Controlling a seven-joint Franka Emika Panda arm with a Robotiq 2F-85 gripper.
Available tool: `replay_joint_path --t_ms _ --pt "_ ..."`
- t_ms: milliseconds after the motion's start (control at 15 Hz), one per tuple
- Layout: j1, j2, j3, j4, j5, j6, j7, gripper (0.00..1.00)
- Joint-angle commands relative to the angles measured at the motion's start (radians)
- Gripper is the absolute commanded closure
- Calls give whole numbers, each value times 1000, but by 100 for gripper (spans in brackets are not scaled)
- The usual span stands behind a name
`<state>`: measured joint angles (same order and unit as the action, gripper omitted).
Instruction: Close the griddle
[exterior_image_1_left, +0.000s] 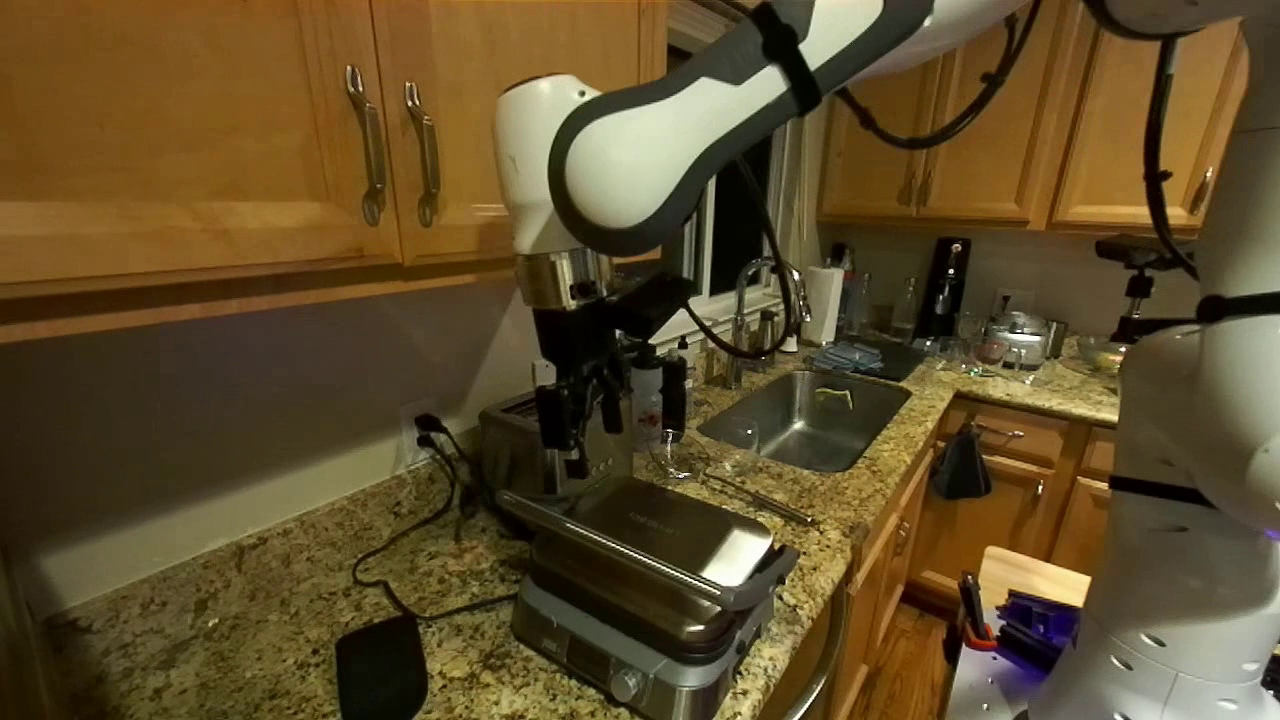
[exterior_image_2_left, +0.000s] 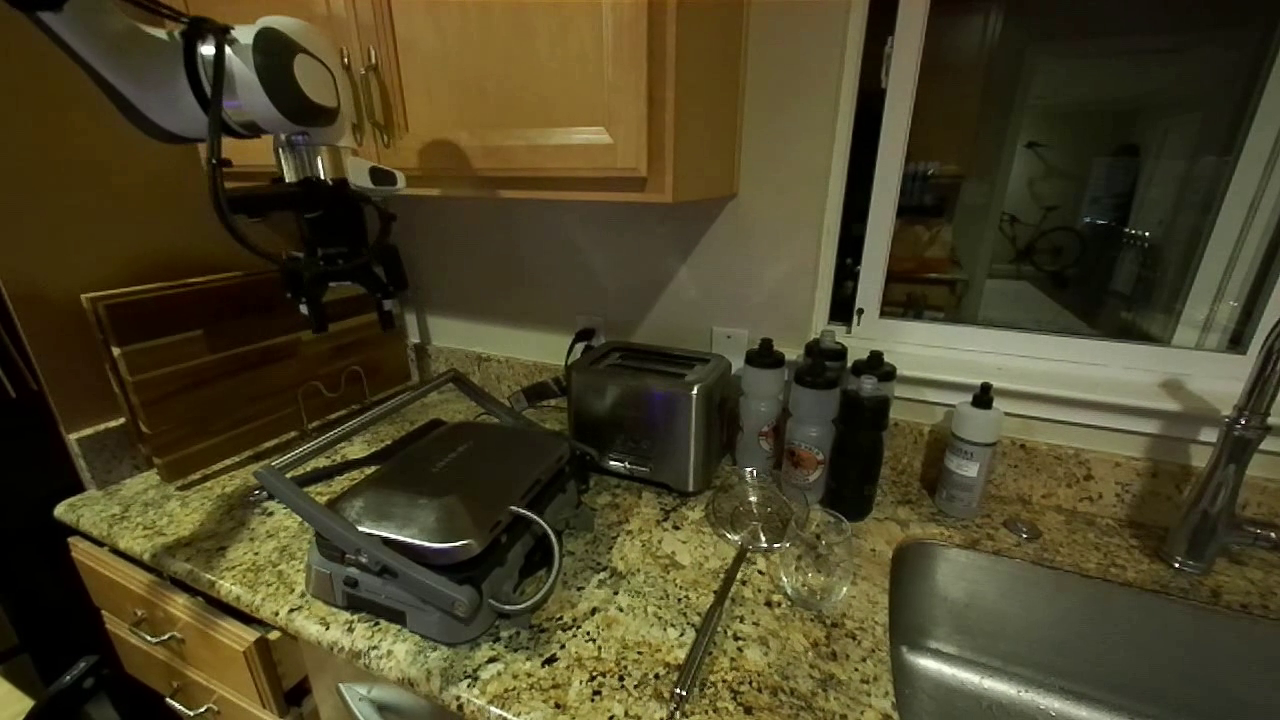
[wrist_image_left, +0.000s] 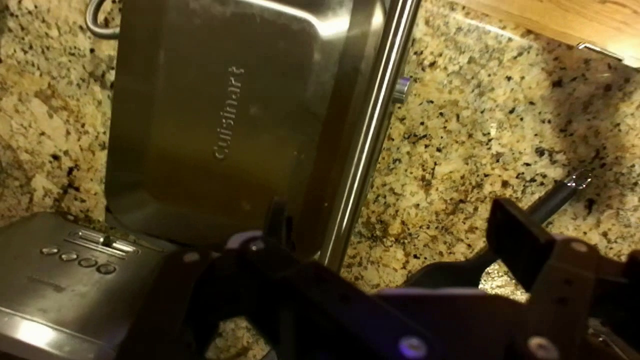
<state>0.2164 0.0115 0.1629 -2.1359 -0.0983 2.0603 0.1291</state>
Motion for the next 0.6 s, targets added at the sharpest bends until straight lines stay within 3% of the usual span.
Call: replay_joint_path --t_ms 0,200,267,533 --pt "-19 -178 4 -176 56 22 20 0" --pt "-24 -246 9 -237 59 9 30 0" --pt "-24 -158 12 -153 49 -1 6 0" --pt "-25 -205 13 -198 50 -1 9 0"
